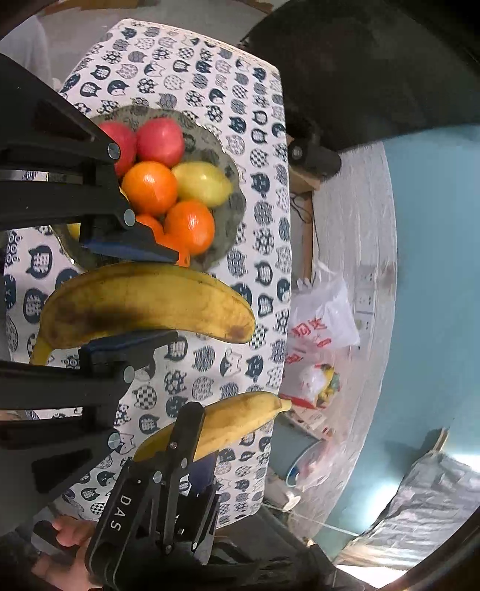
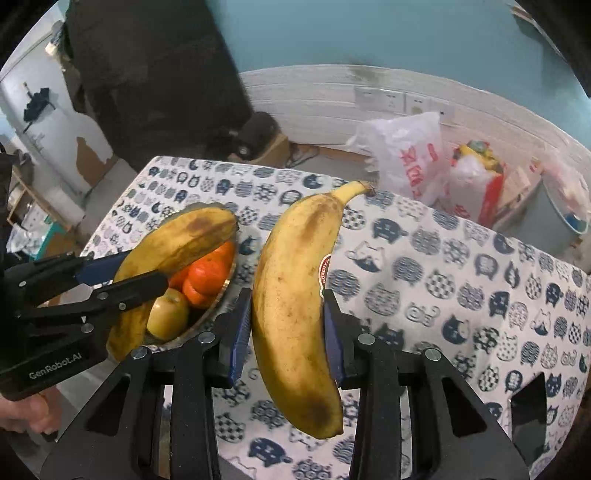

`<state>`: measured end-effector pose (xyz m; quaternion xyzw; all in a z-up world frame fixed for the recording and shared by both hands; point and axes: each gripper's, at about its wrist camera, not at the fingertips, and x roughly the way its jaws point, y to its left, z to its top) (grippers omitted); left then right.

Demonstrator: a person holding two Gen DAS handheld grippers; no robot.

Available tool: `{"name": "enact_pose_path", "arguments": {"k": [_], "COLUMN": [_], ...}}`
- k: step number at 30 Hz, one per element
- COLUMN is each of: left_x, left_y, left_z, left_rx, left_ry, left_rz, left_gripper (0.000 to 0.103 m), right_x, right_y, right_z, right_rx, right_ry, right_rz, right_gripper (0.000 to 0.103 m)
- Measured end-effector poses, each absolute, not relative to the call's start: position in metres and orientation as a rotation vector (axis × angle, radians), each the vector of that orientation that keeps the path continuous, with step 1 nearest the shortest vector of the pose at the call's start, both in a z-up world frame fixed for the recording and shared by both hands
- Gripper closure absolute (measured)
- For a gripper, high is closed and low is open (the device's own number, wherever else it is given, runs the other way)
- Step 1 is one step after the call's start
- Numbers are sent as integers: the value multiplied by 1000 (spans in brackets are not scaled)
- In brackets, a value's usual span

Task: Organize fruits
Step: 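Carry the bananas with both tools over the plate of fruit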

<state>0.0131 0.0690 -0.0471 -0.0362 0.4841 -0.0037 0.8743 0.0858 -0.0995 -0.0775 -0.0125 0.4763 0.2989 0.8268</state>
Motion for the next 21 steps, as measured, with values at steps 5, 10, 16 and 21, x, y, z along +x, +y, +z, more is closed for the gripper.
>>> {"name": "enact_pose_path", "arguments": {"k": [5,10,16,21], "left_x": [9,6,2,1], "left_y": [97,126,159,179], "left_z": [-48,-50,-59,-70], "left_rx": [-120,-158,-205,-229], "left_ry": [1008,1005,1008,1020], "left_rz": [31,77,124,154], "left_gripper": [68,68,68,68], "right_x": [87,90,90,91], "right_y": [-73,-42,-5,22], "right_z": [-75,-74,-78,-87], "right_rx": [-35,-40,-61,-80], "right_ry": [1016,1023,1040,1063], "right_rz": [671,715,768,798], "right_gripper": [69,69,68,68]}}
